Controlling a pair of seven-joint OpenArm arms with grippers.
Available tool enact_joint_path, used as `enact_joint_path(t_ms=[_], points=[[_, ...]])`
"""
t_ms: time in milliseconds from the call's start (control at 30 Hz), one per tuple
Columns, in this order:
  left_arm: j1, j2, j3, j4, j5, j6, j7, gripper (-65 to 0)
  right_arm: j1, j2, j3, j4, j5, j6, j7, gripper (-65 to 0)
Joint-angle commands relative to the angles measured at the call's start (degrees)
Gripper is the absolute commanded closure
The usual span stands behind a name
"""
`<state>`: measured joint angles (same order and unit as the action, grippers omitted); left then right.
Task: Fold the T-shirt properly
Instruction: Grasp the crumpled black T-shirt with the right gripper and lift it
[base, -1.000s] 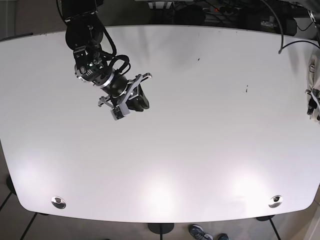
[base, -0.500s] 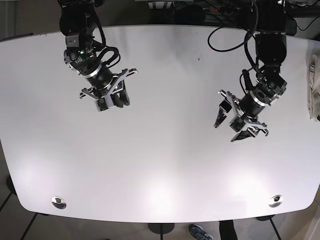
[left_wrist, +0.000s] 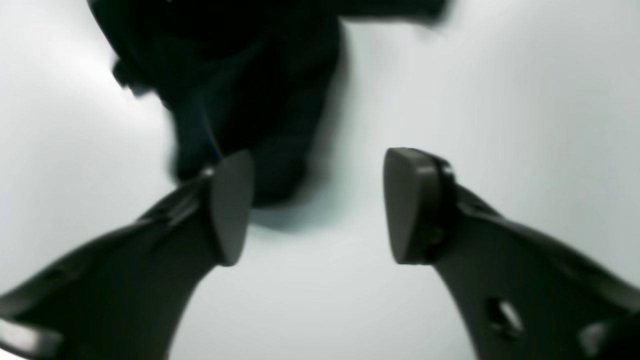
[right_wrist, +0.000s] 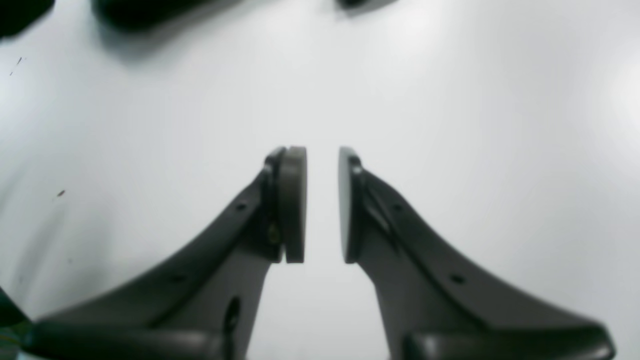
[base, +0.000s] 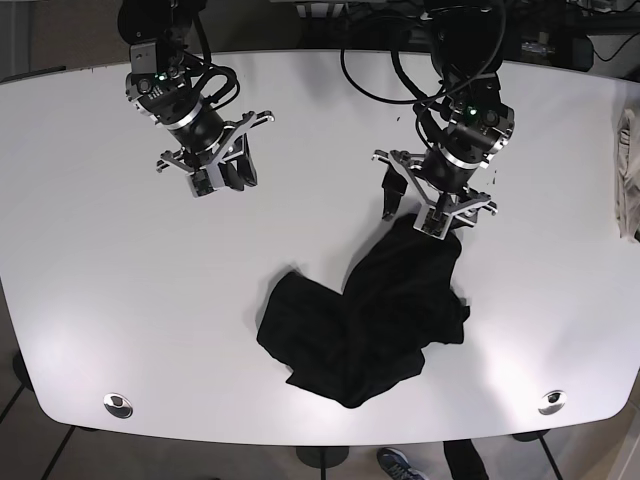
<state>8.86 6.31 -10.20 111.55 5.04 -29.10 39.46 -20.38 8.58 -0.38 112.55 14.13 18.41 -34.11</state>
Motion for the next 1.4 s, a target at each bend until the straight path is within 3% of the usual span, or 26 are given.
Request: enact_joint_path(t_ms=[33,467,533,667,767,900,1133,1267,1400], points=[[1.12,-0.11,-0.05,1.29,-0.33,1.37,-0.83,-46.5,-0.23,0.34,-0.10,1.34,0.42,0.35,1.54,-10.6],[3.22,-0.46,-3.65,1.29,-0.51,1.89,-1.00,-43.5,5.83,0.34,-1.07,-0.24,0.51,0.71,1.27,-11.3],[3.14,-0.46,-3.74,1.20,-0.42,1.98,-1.18,-43.5,9.44,0.52,-3.44,-2.27,0.42,0.44,1.27,-17.6],[3.05,-1.60,-4.79,1.11,-0.60,1.89,-1.18,-43.3,17.70,0.34,-8.10,-8.07,0.42,0.35,1.27,-39.6],[3.22,-2.22,-5.50,1.11,-0.51,1.89,-1.18,-43.3,24.47,0.26,-13.46,-13.61,0.42,0.35,1.27,-47.2],[3.14,-3.01,-13.50,-0.65,-0.69,1.89,-1.26,-43.3,34.76,-4.32,-18.47,-25.21,0.33,0.35,1.36,-48.8],[3.05,-3.10,-21.94,-2.49,-0.69,1.81,-1.26,-43.3,44.78,-13.46,-18.47,-47.72,0.42,0.71,3.56,-49.3],[3.05,-3.10,-24.05,-3.90,-0.69,1.81,-1.26,-43.3,45.83,-15.92,-18.47,-55.19,0.42,0.71,7.78,-49.3],[3.05,-3.18,-24.05,-3.90,-0.69,1.81,-1.35,-43.3,43.81,-15.92,-22.08,-54.22,0.95,0.71,7.78,-49.0]])
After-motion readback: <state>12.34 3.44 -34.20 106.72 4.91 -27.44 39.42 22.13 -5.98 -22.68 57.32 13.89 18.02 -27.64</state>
